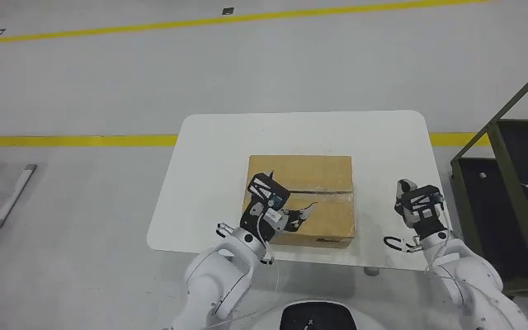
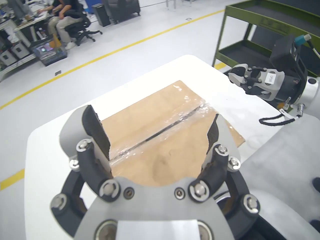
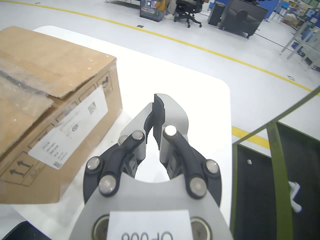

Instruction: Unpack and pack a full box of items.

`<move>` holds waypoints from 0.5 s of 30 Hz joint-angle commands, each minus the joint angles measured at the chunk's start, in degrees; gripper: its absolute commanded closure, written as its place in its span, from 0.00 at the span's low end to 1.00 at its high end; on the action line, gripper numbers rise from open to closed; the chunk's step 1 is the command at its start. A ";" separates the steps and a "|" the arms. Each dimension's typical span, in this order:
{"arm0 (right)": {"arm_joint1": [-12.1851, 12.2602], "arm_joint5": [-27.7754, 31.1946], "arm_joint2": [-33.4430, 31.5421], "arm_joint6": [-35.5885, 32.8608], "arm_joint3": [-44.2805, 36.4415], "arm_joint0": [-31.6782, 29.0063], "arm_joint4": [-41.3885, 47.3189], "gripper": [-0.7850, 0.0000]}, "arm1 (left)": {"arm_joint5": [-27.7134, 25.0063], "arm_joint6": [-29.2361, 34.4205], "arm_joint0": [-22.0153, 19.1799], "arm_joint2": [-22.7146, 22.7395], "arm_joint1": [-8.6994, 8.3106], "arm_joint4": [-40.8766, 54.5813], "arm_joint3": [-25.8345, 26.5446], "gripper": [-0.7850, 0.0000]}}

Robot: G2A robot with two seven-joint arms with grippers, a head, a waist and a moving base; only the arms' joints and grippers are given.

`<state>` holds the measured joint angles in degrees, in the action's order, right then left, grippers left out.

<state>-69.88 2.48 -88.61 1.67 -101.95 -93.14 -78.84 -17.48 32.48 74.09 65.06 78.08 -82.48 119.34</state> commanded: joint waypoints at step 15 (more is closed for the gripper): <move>-0.12 -2.45 -5.71 2.74 -9.59 -14.19 1.75 1.00 | -1.05 1.10 -2.90 -3.43 0.50 3.71 -2.99 0.00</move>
<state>-69.98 0.08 -94.39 4.34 -111.28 -107.09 -76.79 -19.36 34.07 70.55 61.58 78.51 -80.73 116.79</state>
